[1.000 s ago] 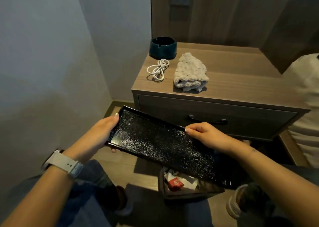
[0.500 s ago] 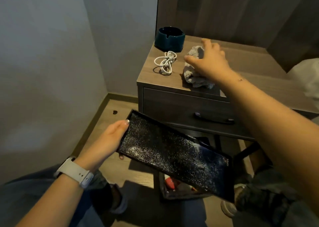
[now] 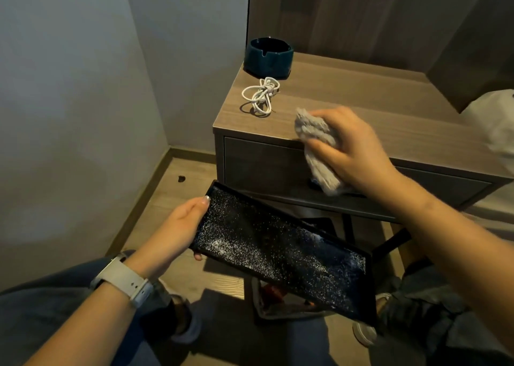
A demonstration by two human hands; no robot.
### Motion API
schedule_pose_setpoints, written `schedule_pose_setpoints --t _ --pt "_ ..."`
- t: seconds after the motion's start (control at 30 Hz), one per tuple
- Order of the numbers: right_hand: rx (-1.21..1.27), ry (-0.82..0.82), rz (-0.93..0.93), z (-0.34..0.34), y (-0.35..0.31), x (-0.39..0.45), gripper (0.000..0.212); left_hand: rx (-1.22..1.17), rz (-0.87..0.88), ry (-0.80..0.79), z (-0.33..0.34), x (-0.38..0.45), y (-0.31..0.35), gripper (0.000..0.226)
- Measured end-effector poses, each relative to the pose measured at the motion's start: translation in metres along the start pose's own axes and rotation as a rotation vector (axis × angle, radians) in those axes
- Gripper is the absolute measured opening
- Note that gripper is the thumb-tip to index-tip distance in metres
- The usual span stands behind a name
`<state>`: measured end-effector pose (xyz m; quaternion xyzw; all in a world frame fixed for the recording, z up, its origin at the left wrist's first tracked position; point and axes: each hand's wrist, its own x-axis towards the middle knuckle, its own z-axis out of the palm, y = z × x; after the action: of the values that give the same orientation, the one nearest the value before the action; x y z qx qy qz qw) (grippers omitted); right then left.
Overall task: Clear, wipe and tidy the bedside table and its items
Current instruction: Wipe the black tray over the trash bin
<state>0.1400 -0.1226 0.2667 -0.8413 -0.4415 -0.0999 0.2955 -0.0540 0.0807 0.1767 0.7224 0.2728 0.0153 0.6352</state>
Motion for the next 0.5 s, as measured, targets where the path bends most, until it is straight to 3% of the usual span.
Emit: schedule_pose_setpoints --t 0.13,0.23,0.37,0.5 --pt "0.084 -0.034 0.106 0.009 0.002 -0.072 0.039 0.042 0.013 0.008 0.017 -0.002 0.002 0.035" --pt "0.155 -0.176 0.178 0.031 -0.002 -0.092 0.032 0.066 0.016 0.040 0.035 -0.006 0.001 0.032" --pt "-0.027 -0.280 0.022 0.062 -0.023 -0.092 0.029 0.052 -0.017 0.025 0.053 -0.010 -0.007 0.032" --pt "-0.075 -0.284 0.039 0.088 -0.028 -0.085 0.032 0.038 -0.008 0.003 0.064 -0.010 -0.013 0.031"
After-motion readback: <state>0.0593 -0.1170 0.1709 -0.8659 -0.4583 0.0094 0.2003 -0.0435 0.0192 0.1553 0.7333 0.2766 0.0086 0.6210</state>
